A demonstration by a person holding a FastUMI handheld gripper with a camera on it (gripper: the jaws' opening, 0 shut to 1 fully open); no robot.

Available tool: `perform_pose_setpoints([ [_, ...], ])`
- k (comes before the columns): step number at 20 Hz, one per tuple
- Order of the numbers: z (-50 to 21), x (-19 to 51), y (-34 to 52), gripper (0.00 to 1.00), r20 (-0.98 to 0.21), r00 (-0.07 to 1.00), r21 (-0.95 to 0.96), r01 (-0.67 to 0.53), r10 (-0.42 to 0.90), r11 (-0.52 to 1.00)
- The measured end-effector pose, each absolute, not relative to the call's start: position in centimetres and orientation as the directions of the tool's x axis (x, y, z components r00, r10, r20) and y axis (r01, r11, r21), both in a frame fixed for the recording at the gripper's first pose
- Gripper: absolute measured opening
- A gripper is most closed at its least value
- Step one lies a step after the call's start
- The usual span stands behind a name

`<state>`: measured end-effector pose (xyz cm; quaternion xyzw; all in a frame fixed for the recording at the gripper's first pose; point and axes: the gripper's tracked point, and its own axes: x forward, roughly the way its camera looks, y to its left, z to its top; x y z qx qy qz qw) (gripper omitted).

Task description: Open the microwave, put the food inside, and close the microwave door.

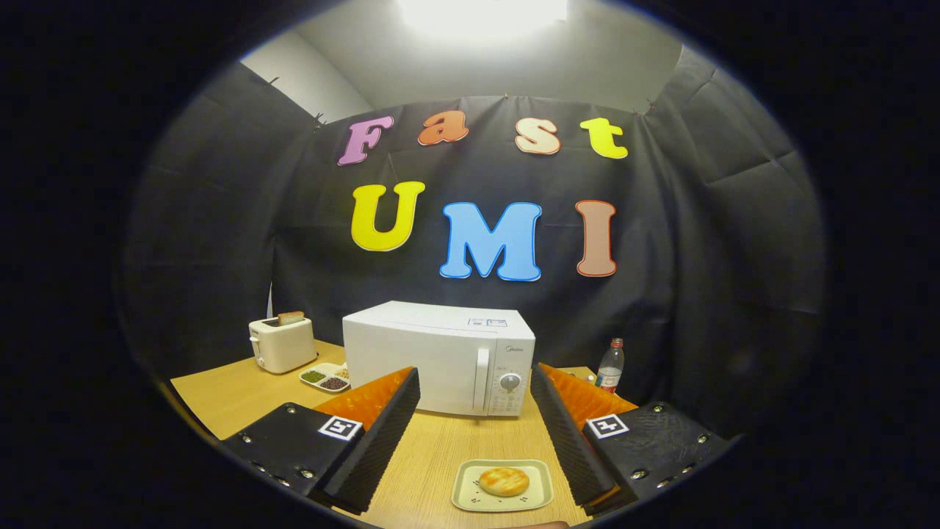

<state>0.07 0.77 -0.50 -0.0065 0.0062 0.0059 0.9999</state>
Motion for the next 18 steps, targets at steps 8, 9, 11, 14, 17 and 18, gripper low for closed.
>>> perform_pose_setpoints([
  [8,-0.8,0.2,1.0,0.95,-0.020,1.000,-0.017,-0.018,0.018,1.000],
  [9,-0.8,0.2,1.1,0.96,-0.020,1.000,-0.019,-0.018,0.017,1.000],
  [11,-0.9,0.3,1.2,0.96,-0.023,1.000,-0.021,-0.020,0.019,1.000],
  [14,-1.3,0.7,1.2,0.95,-0.029,0.999,-0.025,-0.017,0.016,1.000],
  [17,-1.7,1.7,0.9,0.96,-0.025,1.000,-0.017,-0.010,0.009,1.000],
  [18,-1.8,2.2,0.7,0.96,-0.021,1.000,-0.007,-0.005,0.005,1.000],
])
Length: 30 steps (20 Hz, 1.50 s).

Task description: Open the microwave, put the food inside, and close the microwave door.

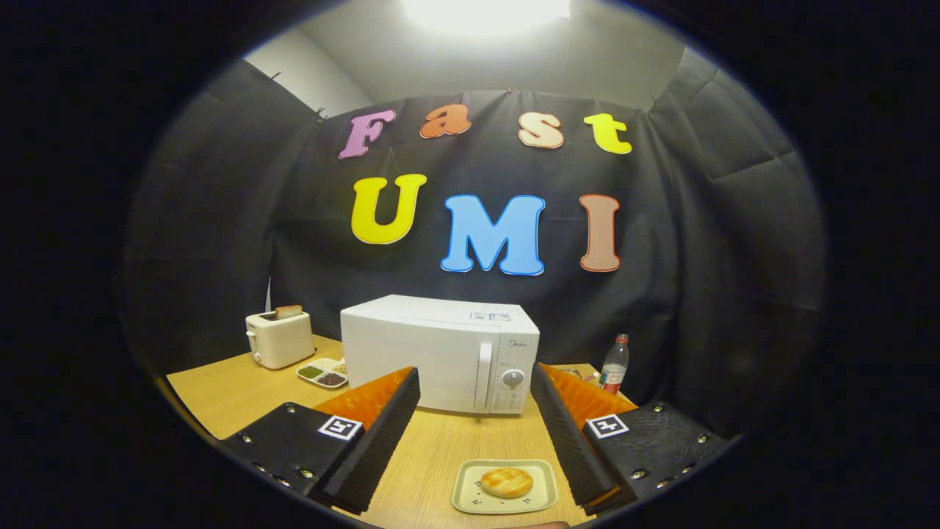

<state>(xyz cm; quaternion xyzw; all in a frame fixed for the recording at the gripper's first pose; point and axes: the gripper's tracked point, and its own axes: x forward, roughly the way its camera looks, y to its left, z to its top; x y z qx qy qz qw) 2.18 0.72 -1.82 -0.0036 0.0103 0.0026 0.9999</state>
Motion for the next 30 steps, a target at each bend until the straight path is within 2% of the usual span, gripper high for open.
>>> perform_pose_setpoints([
  [8,-3.2,7.8,0.4,0.96,-0.003,1.000,0.035,-0.008,0.008,0.999],
  [15,-7.2,13.6,1.1,0.96,-0.073,0.997,-0.051,0.005,-0.009,0.999],
  [22,-9.8,20.2,1.5,0.96,-0.104,0.994,0.053,0.040,-0.034,0.998],
  [26,-12.0,23.6,0.6,0.96,-0.145,0.986,0.027,0.083,-0.078,0.996],
  [27,-12.2,24.4,0.3,0.89,-0.149,0.985,0.032,0.094,-0.088,0.995],
  [30,-13.6,26.4,0.8,0.88,-0.175,0.982,0.080,0.088,-0.073,0.993],
])
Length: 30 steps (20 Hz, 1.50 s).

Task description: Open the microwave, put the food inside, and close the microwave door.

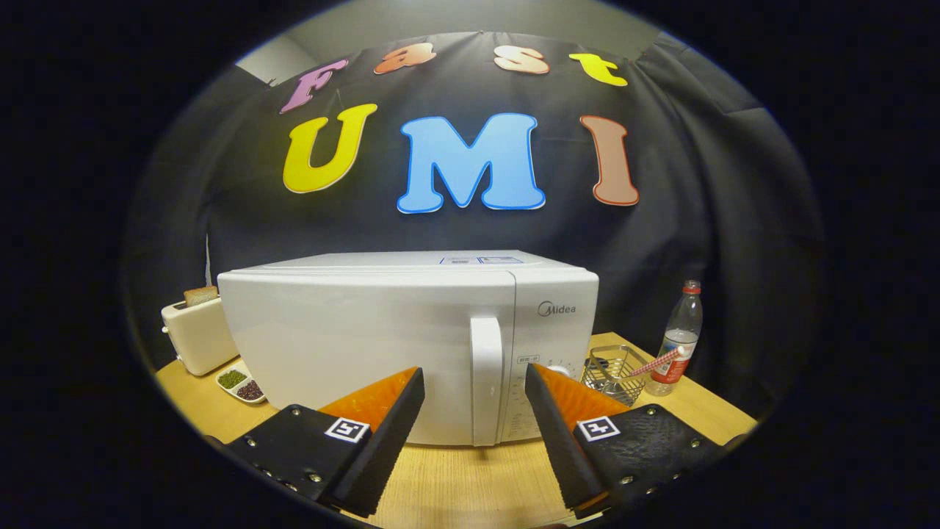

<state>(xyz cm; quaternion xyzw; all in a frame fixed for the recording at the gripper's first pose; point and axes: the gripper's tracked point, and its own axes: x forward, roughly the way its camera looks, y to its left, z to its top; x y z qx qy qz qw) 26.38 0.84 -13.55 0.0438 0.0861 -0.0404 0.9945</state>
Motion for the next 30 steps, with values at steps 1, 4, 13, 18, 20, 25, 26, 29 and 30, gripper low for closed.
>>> perform_pose_setpoints([
  [1,-13.7,27.0,0.9,0.85,-0.182,0.981,0.092,0.086,-0.068,0.992],
  [4,-13.9,28.7,0.6,0.71,-0.187,0.979,0.125,0.101,-0.077,0.987],
  [13,-13.9,27.7,-0.3,0.24,-0.226,0.972,0.156,0.093,-0.057,0.983],
  [18,-14.2,24.9,0.5,0.15,-0.211,0.977,0.128,0.065,-0.037,0.990],
  [20,-14.1,22.1,1.4,0.16,-0.222,0.975,0.150,0.048,-0.014,0.987],
  [25,-13.6,14.6,6.1,0.15,-0.187,0.975,0.154,-0.094,0.123,0.984],
  [26,-13.6,13.2,7.3,0.15,-0.179,0.971,0.167,-0.131,0.160,0.977],
  [29,-13.5,9.8,11.0,0.15,-0.172,0.950,0.209,-0.223,0.260,0.952],
  [30,-13.4,8.7,12.4,0.15,-0.166,0.942,0.232,-0.249,0.291,0.940],
])
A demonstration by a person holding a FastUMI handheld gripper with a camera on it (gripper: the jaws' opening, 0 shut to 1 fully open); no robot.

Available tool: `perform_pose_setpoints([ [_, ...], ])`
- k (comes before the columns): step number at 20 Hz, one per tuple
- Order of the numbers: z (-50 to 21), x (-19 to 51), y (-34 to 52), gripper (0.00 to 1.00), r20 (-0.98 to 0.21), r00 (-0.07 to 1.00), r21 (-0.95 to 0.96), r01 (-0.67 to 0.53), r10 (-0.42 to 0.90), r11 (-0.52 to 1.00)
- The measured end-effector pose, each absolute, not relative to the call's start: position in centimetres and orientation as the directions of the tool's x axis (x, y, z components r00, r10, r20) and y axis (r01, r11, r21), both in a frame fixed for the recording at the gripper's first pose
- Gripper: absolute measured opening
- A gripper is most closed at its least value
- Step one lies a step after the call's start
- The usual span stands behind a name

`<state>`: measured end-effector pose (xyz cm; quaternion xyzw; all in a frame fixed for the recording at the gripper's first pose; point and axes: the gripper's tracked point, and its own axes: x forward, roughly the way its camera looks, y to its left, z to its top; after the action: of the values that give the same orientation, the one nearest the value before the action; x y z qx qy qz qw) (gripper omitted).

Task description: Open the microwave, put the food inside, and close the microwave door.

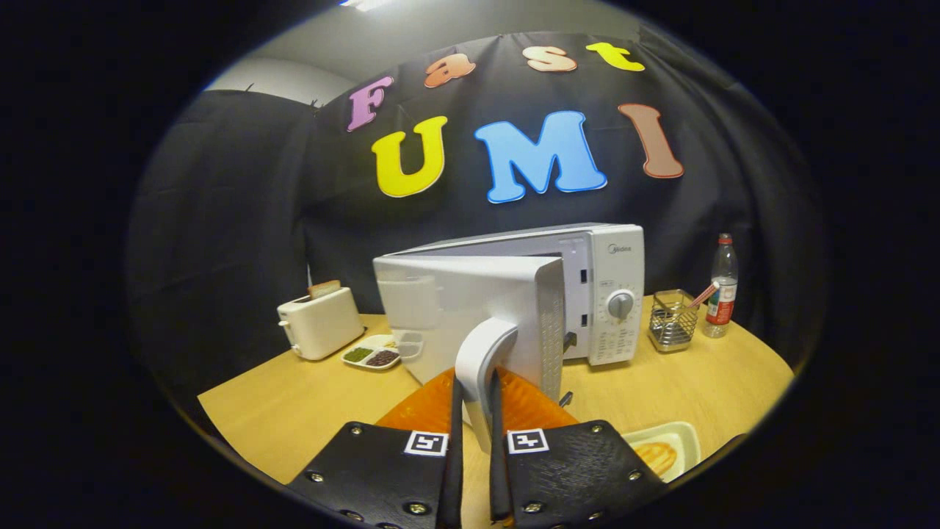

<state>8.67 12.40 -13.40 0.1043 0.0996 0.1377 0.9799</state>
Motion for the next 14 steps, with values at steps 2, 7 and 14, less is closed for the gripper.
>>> perform_pose_setpoints([
  [2,-13.1,6.7,15.4,0.15,-0.153,0.926,0.258,-0.300,0.346,0.918],
  [7,-12.7,3.7,21.0,0.14,-0.102,0.954,0.115,-0.271,0.282,0.956],
  [14,-12.8,2.2,29.1,0.14,-0.027,0.995,0.063,-0.095,0.097,0.994],
])
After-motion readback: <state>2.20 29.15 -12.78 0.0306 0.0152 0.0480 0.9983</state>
